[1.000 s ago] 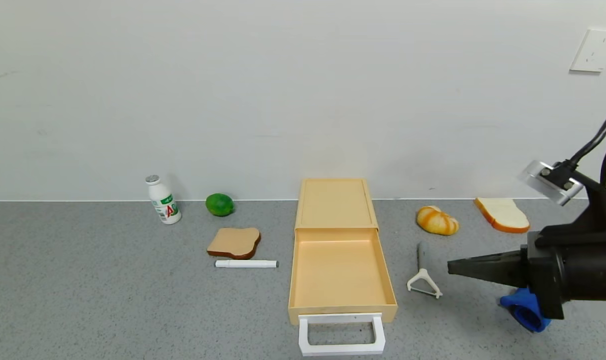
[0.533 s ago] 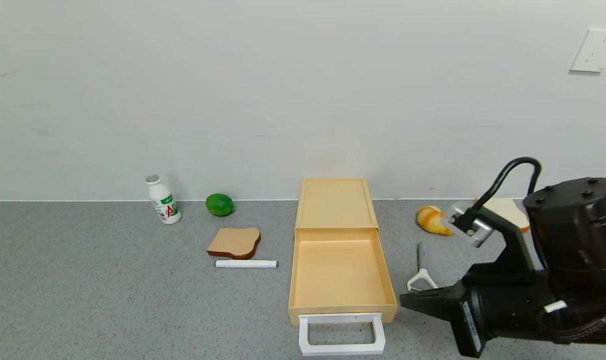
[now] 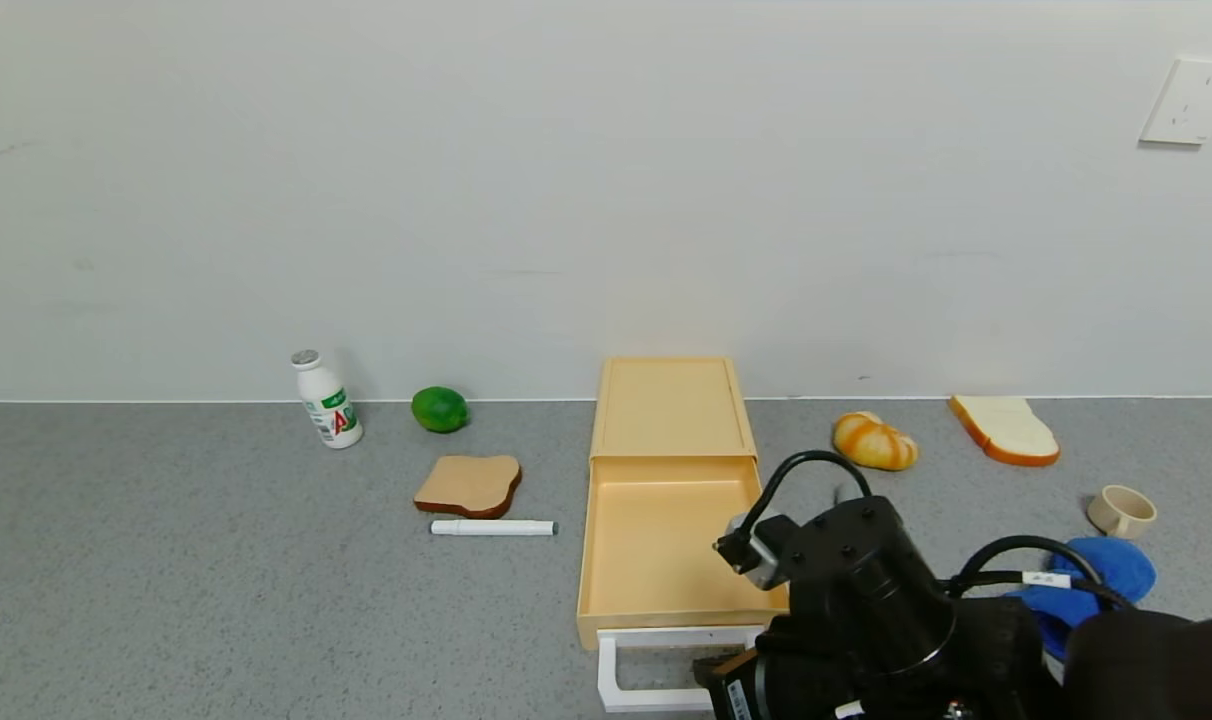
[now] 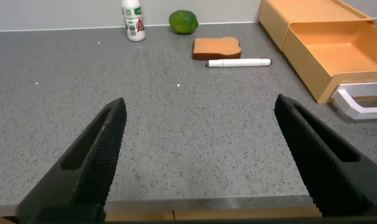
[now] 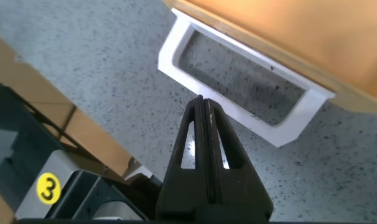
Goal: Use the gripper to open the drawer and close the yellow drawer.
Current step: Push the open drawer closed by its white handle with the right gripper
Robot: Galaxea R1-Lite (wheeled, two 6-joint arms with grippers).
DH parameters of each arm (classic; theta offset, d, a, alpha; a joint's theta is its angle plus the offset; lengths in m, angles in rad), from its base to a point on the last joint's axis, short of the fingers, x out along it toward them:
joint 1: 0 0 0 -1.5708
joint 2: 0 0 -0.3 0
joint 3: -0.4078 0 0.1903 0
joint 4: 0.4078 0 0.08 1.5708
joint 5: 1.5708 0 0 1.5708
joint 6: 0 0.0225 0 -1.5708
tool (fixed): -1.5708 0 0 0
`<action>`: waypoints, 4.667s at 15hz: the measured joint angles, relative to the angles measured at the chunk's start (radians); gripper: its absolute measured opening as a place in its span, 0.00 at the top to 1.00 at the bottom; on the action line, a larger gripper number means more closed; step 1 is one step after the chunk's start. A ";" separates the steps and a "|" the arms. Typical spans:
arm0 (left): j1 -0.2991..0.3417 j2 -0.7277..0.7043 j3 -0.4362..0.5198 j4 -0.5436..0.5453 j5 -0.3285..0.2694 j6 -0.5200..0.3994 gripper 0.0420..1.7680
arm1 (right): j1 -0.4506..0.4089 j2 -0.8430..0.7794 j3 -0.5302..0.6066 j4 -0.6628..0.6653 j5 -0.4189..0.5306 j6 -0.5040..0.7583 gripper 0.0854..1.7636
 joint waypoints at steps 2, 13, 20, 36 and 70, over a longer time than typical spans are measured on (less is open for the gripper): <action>0.000 0.000 0.000 0.000 0.000 0.000 0.03 | 0.016 0.063 -0.015 -0.007 -0.041 0.037 0.98; 0.000 0.000 0.000 0.000 0.000 0.001 0.03 | 0.040 0.192 -0.019 -0.183 -0.177 0.091 0.98; 0.000 0.000 0.000 0.000 0.000 0.001 0.03 | 0.021 0.216 -0.030 -0.182 -0.211 0.094 0.98; 0.000 0.000 0.000 0.000 0.000 0.001 0.03 | -0.043 0.283 -0.149 -0.164 -0.239 0.118 0.98; 0.000 0.000 0.000 0.000 0.001 0.005 0.03 | -0.250 0.545 -0.665 -0.041 -0.179 -0.016 0.98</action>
